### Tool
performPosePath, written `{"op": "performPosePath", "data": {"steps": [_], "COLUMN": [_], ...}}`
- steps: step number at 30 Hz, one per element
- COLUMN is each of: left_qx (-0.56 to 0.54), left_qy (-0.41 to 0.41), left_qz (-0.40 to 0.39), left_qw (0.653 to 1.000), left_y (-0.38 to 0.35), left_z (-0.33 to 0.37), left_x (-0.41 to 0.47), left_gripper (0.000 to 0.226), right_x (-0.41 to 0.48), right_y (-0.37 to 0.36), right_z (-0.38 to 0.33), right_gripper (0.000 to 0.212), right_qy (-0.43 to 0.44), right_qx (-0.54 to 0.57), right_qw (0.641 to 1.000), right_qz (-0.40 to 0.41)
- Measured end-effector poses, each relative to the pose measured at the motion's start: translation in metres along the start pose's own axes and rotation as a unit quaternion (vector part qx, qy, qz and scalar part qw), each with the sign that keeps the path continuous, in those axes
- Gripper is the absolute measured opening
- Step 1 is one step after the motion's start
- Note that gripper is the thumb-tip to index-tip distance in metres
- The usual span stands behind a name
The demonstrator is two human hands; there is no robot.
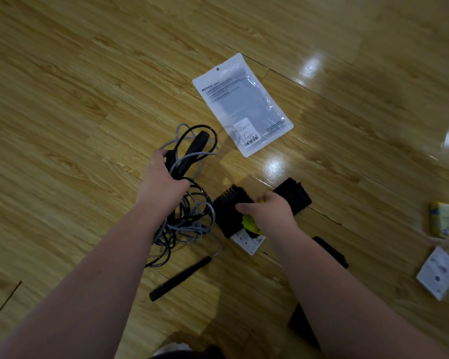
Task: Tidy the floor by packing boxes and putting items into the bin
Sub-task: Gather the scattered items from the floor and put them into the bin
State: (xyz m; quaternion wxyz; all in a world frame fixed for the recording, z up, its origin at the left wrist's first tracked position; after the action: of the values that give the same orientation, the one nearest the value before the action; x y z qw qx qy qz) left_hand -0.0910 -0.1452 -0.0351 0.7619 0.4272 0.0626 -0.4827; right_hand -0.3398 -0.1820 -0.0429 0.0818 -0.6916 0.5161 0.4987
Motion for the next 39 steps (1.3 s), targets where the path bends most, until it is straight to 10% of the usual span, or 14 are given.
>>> {"op": "performPosePath", "data": {"steps": [5, 14, 24, 31, 39], "left_qx": [0.008, 0.018, 0.037, 0.002, -0.01], "left_qy": [-0.024, -0.025, -0.03, -0.019, -0.016], "left_qz": [-0.012, -0.029, -0.033, -0.008, 0.029], "left_qw": [1.0, 0.999, 0.998, 1.0, 0.999], "left_y": [-0.015, -0.021, -0.024, -0.007, 0.053], "left_z": [0.012, 0.016, 0.018, 0.022, 0.109], "left_x": [-0.004, -0.008, -0.01, -0.018, -0.09], "left_gripper": [0.069, 0.071, 0.072, 0.07, 0.064], "right_x": [-0.009, 0.009, 0.013, -0.006, -0.115], "right_y": [0.001, -0.035, -0.046, 0.002, 0.078], "right_z": [0.08, 0.067, 0.048, 0.013, -0.061], "right_gripper": [0.064, 0.064, 0.077, 0.026, 0.031], "right_qy": [-0.278, -0.323, -0.215, -0.088, -0.015], "right_qx": [0.284, 0.273, 0.237, 0.335, 0.389], "right_qw": [0.916, 0.905, 0.946, 0.932, 0.914], "right_qz": [0.054, 0.051, 0.046, 0.105, 0.118]}}
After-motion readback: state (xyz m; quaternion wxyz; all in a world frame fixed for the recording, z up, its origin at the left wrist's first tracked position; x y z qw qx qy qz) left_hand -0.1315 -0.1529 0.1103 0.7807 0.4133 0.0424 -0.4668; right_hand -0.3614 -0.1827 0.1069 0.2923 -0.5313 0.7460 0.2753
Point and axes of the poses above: each hand's wrist, its own x-axis towards the middle knuckle, its own y-axis out of the back of the hand, z = x × y, the point moved 7 cm from there along x, towards the middle knuckle
